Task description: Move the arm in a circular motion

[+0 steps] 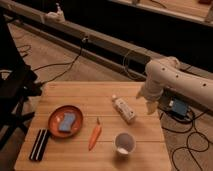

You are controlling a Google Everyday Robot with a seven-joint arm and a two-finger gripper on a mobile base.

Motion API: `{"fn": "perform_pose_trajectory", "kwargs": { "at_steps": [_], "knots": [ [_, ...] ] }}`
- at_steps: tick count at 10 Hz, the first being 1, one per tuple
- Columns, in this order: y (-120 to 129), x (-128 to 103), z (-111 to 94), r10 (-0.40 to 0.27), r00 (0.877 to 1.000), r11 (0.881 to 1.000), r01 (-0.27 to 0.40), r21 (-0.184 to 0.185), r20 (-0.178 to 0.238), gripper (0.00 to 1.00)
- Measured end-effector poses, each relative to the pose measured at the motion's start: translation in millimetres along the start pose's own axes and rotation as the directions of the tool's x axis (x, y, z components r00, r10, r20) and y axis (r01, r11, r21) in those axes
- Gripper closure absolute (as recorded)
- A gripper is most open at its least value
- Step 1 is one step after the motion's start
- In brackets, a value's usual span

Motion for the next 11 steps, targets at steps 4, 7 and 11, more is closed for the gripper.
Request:
{"fn": "perform_pose_trajectory", "kwargs": {
  "at_steps": [4, 7, 11],
  "knots": [
    [0.0, 0.0, 0.0, 0.000, 1.000, 1.000, 0.000, 0.000, 0.000, 0.39],
    [0.0, 0.0, 0.0, 0.000, 1.000, 1.000, 0.000, 0.000, 0.000, 0.69],
    [-1.6, 1.4, -0.8, -0.001, 1.000, 1.000, 0.001, 0.002, -0.004, 1.00]
  ]
}}
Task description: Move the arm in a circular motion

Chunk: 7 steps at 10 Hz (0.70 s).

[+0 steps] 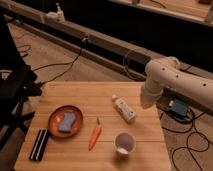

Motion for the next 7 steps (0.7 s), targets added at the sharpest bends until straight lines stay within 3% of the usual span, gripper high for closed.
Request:
{"fn": "perform_pose_trajectory", "kwargs": {
  "at_steps": [2, 5, 7],
  "knots": [
    [-24.6, 7.3, 0.2, -0.016, 0.999, 1.000, 0.017, 0.024, -0.031, 1.00],
    [-89.4, -11.2, 15.8, -0.102, 0.993, 0.993, 0.105, 0.054, -0.062, 1.00],
    [-133.2, -56.4, 23.0, -0.211, 0.976, 0.974, 0.214, 0.071, -0.059, 1.00]
  ]
}}
